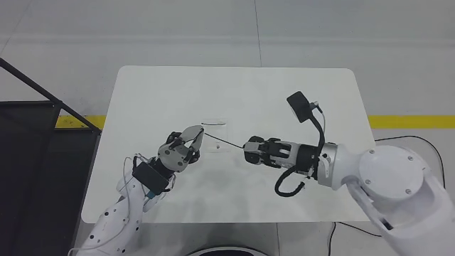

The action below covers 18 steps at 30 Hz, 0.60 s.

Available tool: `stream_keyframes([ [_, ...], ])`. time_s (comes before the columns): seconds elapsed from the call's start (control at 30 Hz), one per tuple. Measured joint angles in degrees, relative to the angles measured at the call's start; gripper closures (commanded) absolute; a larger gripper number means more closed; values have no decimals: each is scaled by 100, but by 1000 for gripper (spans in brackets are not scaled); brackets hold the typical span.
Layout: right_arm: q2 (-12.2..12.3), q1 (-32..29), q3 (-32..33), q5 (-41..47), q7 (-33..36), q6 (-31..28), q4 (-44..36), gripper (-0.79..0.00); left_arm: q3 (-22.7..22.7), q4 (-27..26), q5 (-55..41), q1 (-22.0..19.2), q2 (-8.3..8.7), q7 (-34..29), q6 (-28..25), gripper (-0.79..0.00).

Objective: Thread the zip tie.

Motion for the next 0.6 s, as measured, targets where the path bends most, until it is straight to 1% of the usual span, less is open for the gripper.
stream_keyframes([
  [0.6,-38,35,-50,169,-145,-56,72,0,32,17,21,-23,-5,-23,-2,0],
])
